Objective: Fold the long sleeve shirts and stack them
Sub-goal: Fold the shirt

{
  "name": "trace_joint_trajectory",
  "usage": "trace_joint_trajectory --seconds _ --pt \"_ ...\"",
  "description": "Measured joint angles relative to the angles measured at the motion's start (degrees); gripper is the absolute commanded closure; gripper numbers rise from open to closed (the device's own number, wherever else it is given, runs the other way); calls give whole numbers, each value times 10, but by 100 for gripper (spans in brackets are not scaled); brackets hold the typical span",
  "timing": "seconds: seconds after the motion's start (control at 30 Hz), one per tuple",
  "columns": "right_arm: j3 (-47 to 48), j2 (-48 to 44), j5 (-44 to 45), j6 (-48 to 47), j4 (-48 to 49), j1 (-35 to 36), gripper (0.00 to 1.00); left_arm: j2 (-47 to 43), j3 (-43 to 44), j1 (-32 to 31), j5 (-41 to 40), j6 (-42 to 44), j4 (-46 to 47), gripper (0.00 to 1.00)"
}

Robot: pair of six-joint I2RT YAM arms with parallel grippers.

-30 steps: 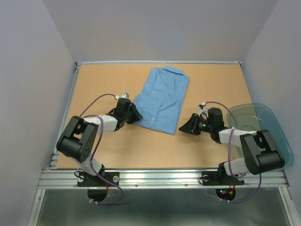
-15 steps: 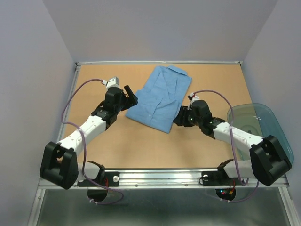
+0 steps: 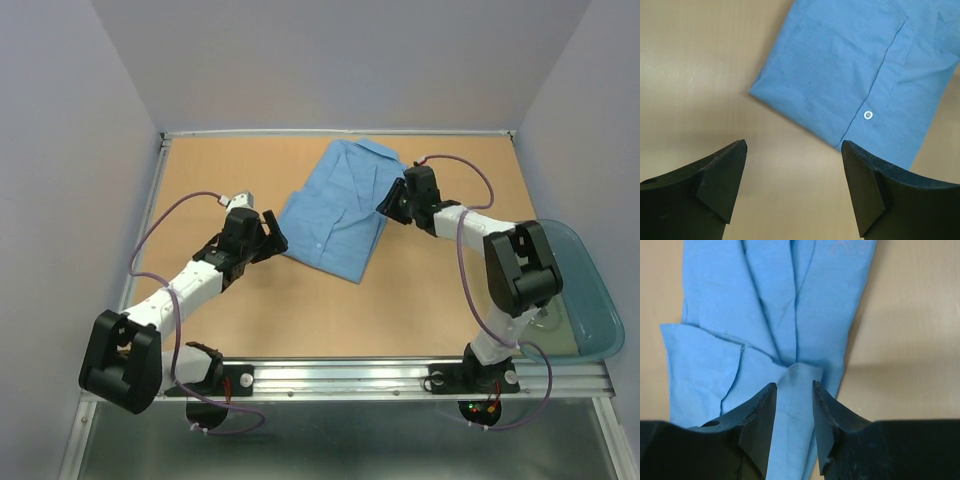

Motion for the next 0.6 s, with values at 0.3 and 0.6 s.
trace_joint_trajectory --seconds 0.3,0.6 --pt "23 86 -16 22 -3 -9 63 62 24 0 10 8 1 12" --pt "23 92 -44 28 4 -9 78 220 220 1 23 86 -1 12"
